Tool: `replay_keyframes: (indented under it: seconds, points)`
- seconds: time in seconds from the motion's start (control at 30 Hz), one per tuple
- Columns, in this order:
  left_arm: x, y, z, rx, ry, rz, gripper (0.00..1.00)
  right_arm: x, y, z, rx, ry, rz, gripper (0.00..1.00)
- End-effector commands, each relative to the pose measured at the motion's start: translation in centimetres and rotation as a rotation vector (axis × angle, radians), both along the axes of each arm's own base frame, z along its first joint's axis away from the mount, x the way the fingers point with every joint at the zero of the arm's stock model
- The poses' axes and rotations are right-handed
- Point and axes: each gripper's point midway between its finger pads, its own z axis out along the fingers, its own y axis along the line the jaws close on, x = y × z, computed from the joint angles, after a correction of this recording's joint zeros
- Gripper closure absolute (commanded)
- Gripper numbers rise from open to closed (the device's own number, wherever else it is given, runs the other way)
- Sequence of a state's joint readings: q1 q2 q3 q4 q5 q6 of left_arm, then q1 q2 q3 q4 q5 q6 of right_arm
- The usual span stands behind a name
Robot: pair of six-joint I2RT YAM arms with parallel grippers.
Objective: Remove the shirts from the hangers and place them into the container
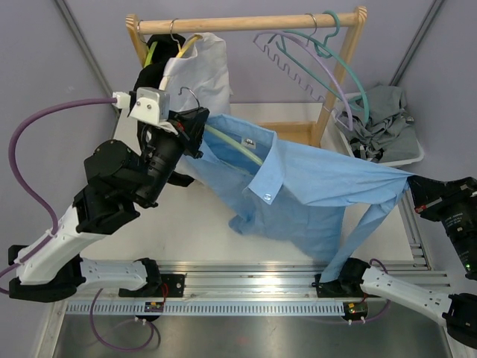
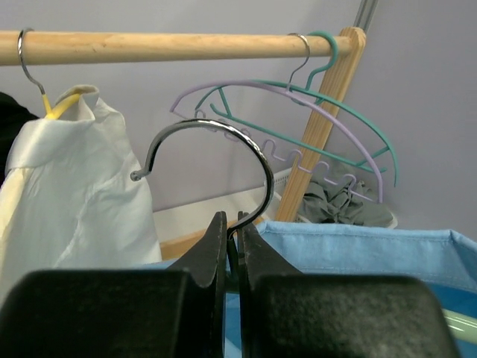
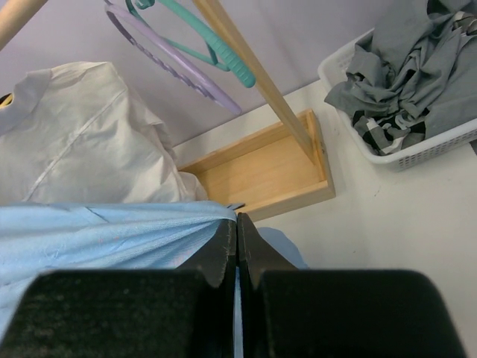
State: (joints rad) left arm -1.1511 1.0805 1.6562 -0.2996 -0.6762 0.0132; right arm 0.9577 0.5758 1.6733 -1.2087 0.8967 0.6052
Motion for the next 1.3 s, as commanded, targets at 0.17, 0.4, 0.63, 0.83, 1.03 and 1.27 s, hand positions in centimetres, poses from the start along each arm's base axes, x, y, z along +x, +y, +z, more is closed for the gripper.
replay_keyframes:
  seconds: [0.17, 0.4, 0.63, 0.83, 1.03, 1.27]
  points:
    - [-2.3, 17.1, 2.8, -0.303, -0.043, 0.396, 1.00, -1.4, -9.3, 0.3, -0.062, -0.030, -0.431, 1.00]
    - [-1.2, 16.5, 0.9, -0.299, 0.007, 0.485, 1.00, -1.4, -10.1, 0.5, -0.072, -0.046, -0.502, 1.00]
    - [2.2, 11.4, -0.3, -0.258, 0.071, 0.603, 1.00, -0.5, -8.5, 0.6, -0.099, -0.063, -0.443, 1.00]
    - [3.6, 4.4, 0.6, -0.219, 0.063, 0.412, 1.00, 1.1, -3.4, 0.9, -0.201, -0.066, -0.202, 1.00]
    - [3.2, -1.7, -0.7, -0.158, 0.105, 0.289, 1.00, 2.1, 7.5, -0.7, -0.347, -0.017, 0.275, 0.63]
    - [3.6, -5.4, -1.8, -0.168, 0.114, 0.252, 1.00, 0.8, 14.2, -1.6, -0.291, -0.022, 0.579, 0.44]
